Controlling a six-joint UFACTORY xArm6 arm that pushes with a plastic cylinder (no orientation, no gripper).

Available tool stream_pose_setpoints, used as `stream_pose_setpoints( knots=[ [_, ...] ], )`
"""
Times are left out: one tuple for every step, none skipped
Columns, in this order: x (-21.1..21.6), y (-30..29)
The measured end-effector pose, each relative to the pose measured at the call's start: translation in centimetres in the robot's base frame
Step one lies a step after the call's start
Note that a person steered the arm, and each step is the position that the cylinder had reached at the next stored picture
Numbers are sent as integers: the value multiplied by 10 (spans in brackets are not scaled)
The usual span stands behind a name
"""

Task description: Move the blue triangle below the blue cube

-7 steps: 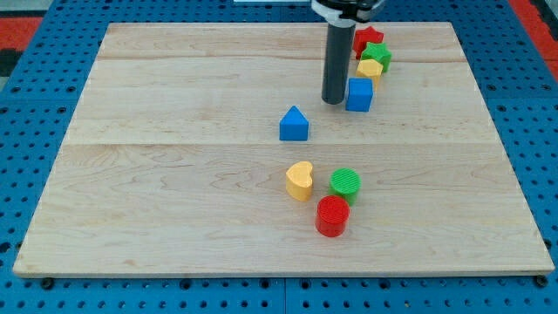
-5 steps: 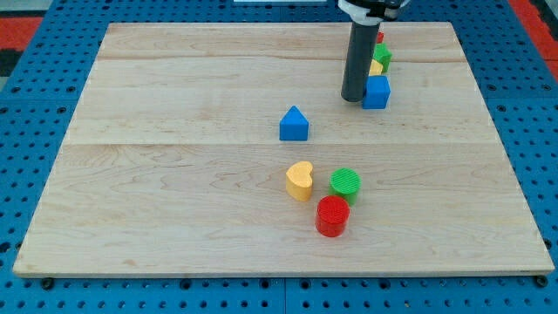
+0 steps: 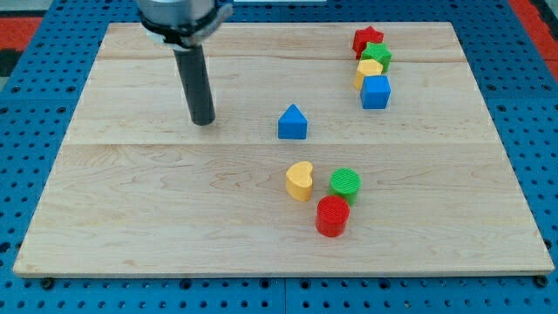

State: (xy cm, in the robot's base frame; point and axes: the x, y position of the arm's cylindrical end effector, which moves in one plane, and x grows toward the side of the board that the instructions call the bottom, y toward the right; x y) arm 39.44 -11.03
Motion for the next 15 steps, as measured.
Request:
stream_pose_setpoints(
  knots=[
    [11,64],
    [29,141],
    [35,190],
    [40,168],
    [67,192],
    [72,231],
    [39,264],
    [59,263],
    [84,260],
    [70,260],
    [50,260],
    [37,260],
    [33,260],
    [31,260],
    [23,260]
  ],
)
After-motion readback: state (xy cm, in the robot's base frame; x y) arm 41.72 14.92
